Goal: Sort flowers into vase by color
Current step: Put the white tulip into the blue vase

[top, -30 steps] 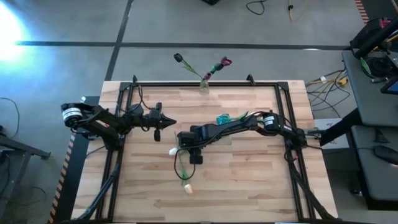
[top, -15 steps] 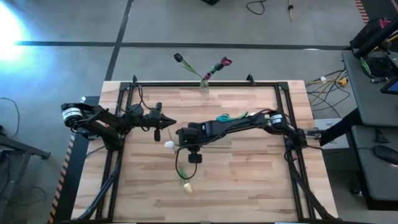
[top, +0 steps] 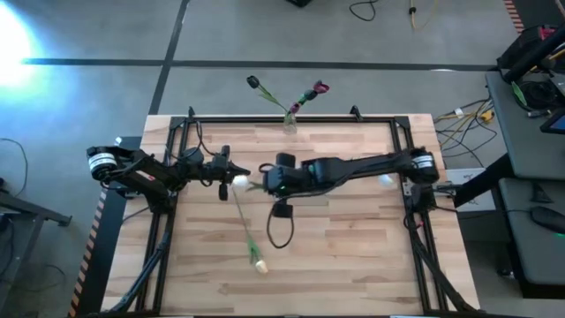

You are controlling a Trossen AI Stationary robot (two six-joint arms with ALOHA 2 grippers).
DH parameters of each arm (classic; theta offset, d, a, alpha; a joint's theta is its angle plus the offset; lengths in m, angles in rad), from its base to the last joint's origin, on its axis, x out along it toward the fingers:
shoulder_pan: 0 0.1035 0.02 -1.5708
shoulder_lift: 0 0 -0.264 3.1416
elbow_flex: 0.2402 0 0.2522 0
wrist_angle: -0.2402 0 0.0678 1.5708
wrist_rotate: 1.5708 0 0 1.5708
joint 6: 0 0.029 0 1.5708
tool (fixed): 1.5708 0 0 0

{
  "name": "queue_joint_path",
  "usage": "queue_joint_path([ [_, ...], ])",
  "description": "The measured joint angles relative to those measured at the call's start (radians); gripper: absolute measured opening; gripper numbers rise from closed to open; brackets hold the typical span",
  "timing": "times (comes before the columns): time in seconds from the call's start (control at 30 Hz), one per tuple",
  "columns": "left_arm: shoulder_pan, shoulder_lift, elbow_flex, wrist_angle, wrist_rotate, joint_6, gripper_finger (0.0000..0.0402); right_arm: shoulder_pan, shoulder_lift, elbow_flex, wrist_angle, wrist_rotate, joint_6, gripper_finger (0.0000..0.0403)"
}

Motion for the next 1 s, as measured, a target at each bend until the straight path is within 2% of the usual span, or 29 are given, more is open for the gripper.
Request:
queue_joint_path([
  [0.2, 0.000, 0.000, 0.000, 0.001, 0.000, -0.001, 0.0000, 0.020, -0.174, -0.090, 0.126, 0.155, -0.076, 0.0012],
  [0.53, 0.000, 0.000, 0.000, 0.001, 0.000, -0.009, 0.0000, 0.022, -0.478, -0.493, 0.693, 0.274, -0.241, 0.0012],
  [0.77, 0.000, 0.000, 0.000, 0.002, 0.000, -0.018, 0.0000, -0.020, -0.608, -0.738, 1.018, 0.305, -0.268, 0.0012],
  [1.0, 0.000, 0.000, 0.000, 0.008, 0.000, -0.026, 0.0000, -0.069, -0.654, -0.868, 1.136, 0.299, -0.223, 0.0012],
])
